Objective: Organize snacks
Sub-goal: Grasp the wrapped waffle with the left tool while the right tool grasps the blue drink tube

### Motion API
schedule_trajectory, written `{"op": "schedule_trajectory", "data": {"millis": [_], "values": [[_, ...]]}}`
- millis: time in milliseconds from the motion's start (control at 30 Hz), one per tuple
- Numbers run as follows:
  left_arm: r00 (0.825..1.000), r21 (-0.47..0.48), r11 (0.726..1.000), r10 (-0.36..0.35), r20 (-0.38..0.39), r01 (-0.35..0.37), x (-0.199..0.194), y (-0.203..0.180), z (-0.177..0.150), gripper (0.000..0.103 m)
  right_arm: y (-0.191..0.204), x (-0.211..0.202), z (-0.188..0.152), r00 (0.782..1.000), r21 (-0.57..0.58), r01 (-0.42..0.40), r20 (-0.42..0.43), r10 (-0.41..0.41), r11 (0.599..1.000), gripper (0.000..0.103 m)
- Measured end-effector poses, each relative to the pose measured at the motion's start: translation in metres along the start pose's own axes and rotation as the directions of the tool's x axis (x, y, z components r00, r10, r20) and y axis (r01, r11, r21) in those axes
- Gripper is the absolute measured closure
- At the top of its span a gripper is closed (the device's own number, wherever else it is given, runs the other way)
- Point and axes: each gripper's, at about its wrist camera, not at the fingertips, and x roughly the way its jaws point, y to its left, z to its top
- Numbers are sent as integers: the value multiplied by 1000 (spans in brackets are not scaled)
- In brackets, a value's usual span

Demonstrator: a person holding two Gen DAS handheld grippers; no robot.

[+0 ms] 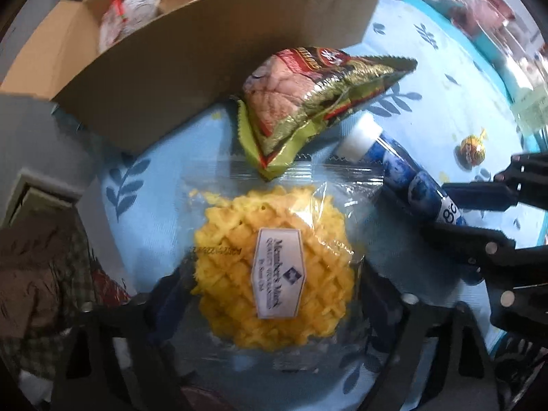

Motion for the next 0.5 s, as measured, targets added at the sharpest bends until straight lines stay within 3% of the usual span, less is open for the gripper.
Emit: {"op": "schedule_trajectory", "data": {"millis": [133, 500], "values": [[999, -19, 999, -36, -13, 36, -7, -5, -10, 29, 3, -1, -5, 1000, 13, -8, -5, 8, 1000, 74], [998, -25, 998, -51, -22, 51, -10, -11, -17, 29, 16, -3, -36, 999, -2, -13, -45, 13, 1000, 74]]}}
